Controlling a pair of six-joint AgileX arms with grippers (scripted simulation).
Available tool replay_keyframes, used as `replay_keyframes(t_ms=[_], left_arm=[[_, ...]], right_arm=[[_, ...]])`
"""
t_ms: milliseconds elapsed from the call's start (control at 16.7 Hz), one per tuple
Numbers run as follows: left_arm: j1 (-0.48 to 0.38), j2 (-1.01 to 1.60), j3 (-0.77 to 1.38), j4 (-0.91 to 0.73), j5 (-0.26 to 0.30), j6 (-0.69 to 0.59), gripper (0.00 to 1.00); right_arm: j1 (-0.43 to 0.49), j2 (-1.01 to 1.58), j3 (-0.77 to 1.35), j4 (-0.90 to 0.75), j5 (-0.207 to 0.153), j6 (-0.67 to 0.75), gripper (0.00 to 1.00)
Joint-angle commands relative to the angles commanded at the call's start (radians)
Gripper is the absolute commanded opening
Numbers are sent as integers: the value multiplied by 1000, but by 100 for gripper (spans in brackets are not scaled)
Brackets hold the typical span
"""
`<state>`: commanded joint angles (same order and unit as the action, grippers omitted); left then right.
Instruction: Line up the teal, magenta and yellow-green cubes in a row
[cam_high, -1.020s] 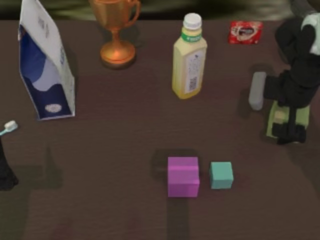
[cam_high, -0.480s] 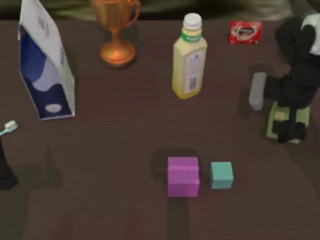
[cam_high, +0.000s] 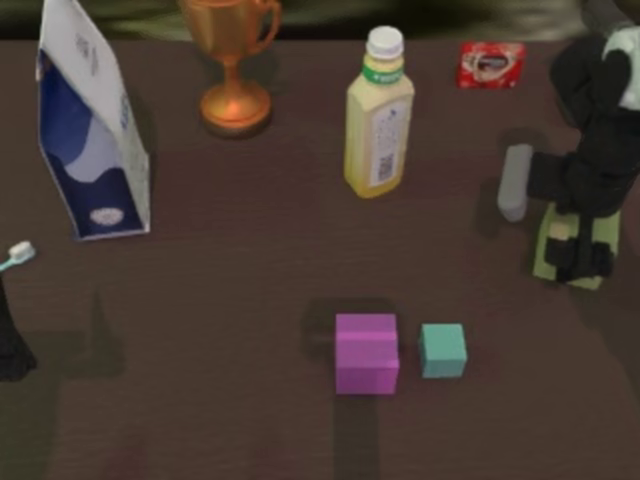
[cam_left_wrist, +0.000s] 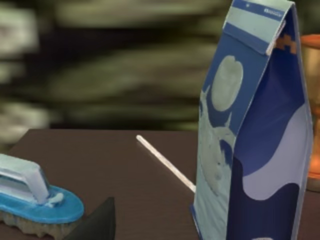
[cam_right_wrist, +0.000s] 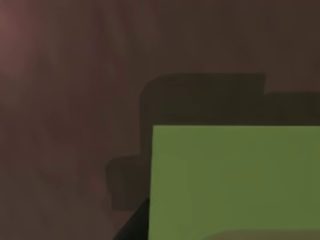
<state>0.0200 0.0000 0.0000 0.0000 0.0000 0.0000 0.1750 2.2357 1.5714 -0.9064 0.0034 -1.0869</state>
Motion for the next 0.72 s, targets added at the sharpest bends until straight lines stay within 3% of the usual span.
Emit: replay_keyframes(t_ms=[540, 720], left_arm=[[0, 0, 0, 0, 0, 0, 100], [0, 0, 0, 0, 0, 0, 100]], right_arm=[[1, -11, 2, -11, -2, 4, 0], [5, -31, 51, -81, -2, 1, 0]])
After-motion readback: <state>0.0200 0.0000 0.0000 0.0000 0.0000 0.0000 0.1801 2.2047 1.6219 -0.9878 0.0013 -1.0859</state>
